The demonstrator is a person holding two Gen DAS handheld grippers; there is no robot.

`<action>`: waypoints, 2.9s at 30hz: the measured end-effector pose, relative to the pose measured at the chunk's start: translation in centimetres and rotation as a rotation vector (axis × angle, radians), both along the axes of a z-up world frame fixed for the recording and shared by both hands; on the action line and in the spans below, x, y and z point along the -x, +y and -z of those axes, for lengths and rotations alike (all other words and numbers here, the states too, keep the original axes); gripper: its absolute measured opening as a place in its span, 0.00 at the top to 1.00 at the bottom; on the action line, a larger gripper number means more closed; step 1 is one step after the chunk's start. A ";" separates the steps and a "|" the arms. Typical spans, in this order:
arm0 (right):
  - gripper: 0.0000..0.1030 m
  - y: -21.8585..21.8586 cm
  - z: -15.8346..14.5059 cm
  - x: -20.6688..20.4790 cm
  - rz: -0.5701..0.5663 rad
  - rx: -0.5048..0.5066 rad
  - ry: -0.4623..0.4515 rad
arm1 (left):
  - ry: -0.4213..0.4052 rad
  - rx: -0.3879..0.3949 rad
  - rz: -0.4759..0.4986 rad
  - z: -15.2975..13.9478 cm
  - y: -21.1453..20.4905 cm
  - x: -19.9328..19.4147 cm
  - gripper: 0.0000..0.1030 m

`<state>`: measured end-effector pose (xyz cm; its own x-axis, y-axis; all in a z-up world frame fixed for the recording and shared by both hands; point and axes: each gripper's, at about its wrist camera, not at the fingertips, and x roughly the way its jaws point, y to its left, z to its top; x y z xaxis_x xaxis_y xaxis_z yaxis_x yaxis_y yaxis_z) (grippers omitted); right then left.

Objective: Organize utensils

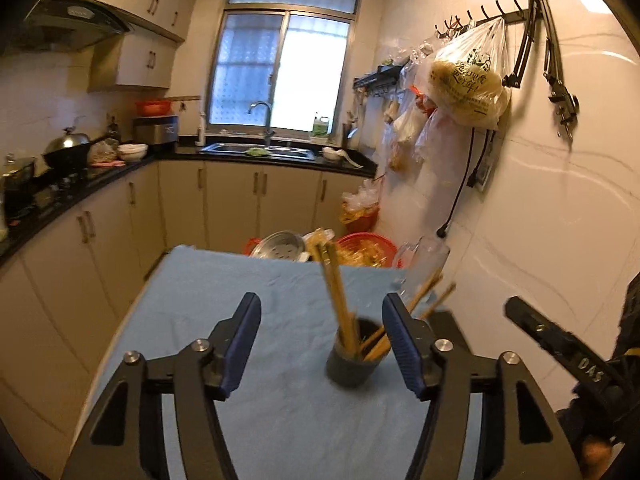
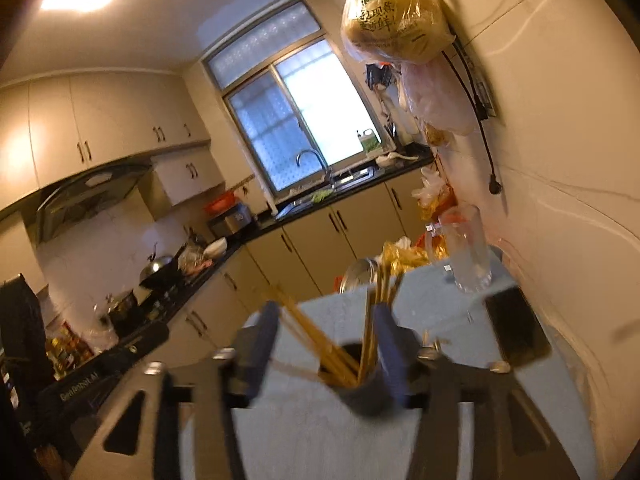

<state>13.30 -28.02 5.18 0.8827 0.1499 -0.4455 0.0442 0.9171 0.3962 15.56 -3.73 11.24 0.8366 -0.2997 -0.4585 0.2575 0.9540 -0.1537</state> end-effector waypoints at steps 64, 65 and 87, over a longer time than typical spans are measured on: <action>0.32 7.9 -0.7 17.7 -0.062 0.246 0.071 | 0.067 -0.224 -0.190 3.7 3.6 15.4 0.19; 0.32 8.0 -0.6 17.6 -0.062 0.243 0.075 | 0.068 -0.223 -0.190 3.7 3.5 15.4 0.19; 0.32 8.6 0.0 16.1 -0.064 0.256 0.089 | 0.097 -0.219 -0.184 4.2 4.1 14.1 0.19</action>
